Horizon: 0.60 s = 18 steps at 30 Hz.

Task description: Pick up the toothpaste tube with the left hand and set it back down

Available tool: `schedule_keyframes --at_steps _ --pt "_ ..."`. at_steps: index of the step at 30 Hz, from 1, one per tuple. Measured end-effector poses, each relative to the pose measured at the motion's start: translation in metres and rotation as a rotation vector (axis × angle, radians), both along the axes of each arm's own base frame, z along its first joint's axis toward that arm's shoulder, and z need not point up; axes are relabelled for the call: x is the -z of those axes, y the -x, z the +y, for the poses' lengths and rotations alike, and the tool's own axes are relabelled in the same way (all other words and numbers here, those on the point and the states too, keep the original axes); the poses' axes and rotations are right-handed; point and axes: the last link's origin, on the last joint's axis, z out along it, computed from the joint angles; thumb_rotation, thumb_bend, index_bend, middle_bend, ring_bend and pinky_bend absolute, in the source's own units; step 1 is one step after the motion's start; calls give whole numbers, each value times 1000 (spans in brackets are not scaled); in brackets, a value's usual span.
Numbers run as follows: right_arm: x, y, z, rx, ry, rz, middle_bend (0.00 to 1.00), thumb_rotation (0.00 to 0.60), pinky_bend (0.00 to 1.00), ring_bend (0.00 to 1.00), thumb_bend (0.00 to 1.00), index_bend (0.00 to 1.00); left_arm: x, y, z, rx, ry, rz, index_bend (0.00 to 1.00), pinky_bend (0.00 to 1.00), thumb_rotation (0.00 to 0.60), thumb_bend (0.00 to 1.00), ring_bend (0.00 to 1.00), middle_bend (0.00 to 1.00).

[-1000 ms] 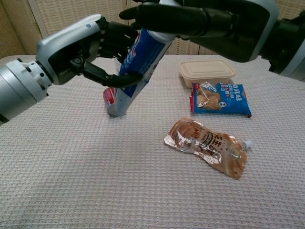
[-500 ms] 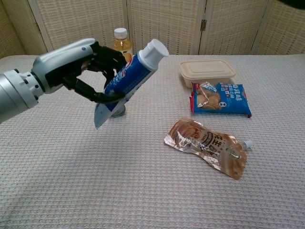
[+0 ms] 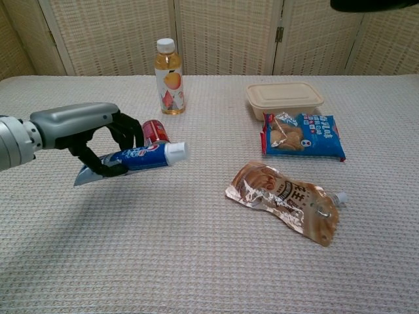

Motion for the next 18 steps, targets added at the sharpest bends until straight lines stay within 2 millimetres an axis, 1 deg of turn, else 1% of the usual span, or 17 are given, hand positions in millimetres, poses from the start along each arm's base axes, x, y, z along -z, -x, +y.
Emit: schedule_keyframes --at_steps 1,4,5,7,8,11,16,17,18 --pt "0 2 0 3 6 8 0 316 0 0 73 0 0 2 0 -16 0 21 215 280 600 520 274 402" --pt "-2 8 -1 15 38 46 0 317 0 0 73 0 1 6 -1 -77 11 59 80 248 600 467 200 313" --pt "-3 10 -1 20 48 59 0 317 0 0 74 0 1 7 -2 -95 17 63 40 229 600 451 168 274" --pt "-4 16 -1 35 67 88 0 317 0 0 73 0 0 8 -4 -133 34 71 2 191 600 422 122 214" --pt "-5 20 -1 46 75 103 0 317 0 0 73 0 -1 9 -4 -147 41 71 0 178 600 411 111 198" --pt "-10 33 0 80 100 150 0 316 0 0 73 0 -10 10 -6 -176 42 64 0 171 600 406 106 191" --pt "-18 52 2 124 142 230 0 331 0 0 73 0 -33 18 -5 -195 -39 34 4 162 600 406 119 191" --pt "-21 57 3 136 156 255 0 354 0 0 74 0 -38 20 -5 -196 -61 30 16 160 600 406 126 191" --pt "-22 61 4 146 166 276 0 407 0 0 74 0 -45 23 -5 -195 -96 26 27 159 600 406 129 191"
